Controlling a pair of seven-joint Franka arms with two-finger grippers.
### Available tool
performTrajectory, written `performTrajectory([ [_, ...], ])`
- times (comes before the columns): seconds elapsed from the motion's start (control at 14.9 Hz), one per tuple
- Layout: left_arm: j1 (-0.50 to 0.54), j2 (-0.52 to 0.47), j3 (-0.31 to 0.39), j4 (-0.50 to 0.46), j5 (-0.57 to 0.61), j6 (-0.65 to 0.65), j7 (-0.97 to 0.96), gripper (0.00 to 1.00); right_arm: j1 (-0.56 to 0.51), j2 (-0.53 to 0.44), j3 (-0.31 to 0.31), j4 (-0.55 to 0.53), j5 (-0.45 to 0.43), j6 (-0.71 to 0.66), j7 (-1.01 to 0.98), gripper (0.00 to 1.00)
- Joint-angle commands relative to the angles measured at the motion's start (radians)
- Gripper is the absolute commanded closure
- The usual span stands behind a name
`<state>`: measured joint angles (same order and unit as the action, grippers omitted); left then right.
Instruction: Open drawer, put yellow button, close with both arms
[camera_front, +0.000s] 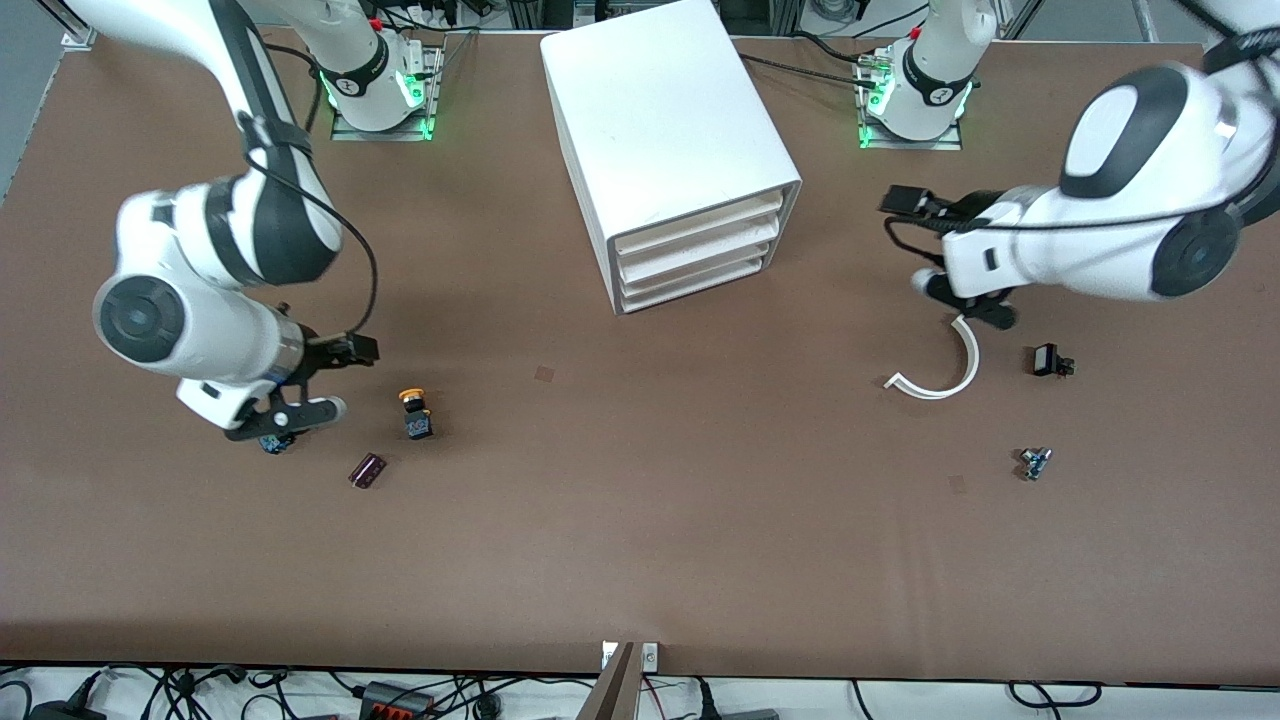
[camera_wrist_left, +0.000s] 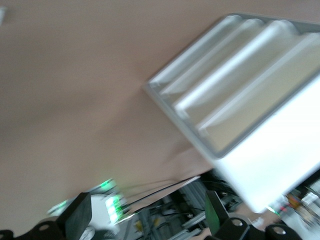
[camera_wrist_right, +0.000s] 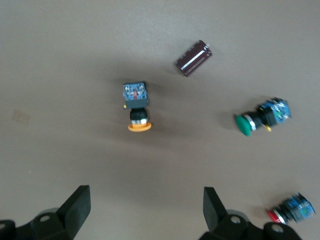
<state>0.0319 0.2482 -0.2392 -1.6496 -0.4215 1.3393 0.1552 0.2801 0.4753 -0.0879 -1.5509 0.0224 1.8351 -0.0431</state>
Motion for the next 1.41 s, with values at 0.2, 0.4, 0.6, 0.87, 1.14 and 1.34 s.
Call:
performTrajectory([
  [0.2, 0.005, 0.103, -0.029, -0.134, -0.336, 0.241, 0.362, 0.00, 0.056, 0.130, -0.004, 0.011, 0.010, 0.125, 0.064, 0.00],
  [0.4, 0.006, 0.103, -0.063, -0.301, -0.494, 0.377, 0.555, 0.00, 0.065, 0.186, -0.004, 0.009, 0.011, 0.158, 0.069, 0.00],
  [0.6, 0.006, 0.105, -0.097, -0.427, -0.675, 0.434, 0.720, 0.00, 0.064, 0.224, -0.004, 0.006, 0.011, 0.180, 0.068, 0.00],
  [0.87, 0.009, 0.101, -0.120, -0.472, -0.686, 0.423, 0.745, 0.18, 0.064, 0.258, -0.004, 0.005, 0.016, 0.219, 0.069, 0.00],
  [1.14, 0.013, 0.101, -0.137, -0.481, -0.691, 0.408, 0.757, 0.57, 0.060, 0.292, -0.004, 0.006, 0.016, 0.277, 0.083, 0.00],
  [1.34, 0.017, 0.103, -0.135, -0.478, -0.689, 0.368, 0.776, 0.98, 0.060, 0.298, -0.004, 0.005, 0.016, 0.274, 0.089, 0.00],
])
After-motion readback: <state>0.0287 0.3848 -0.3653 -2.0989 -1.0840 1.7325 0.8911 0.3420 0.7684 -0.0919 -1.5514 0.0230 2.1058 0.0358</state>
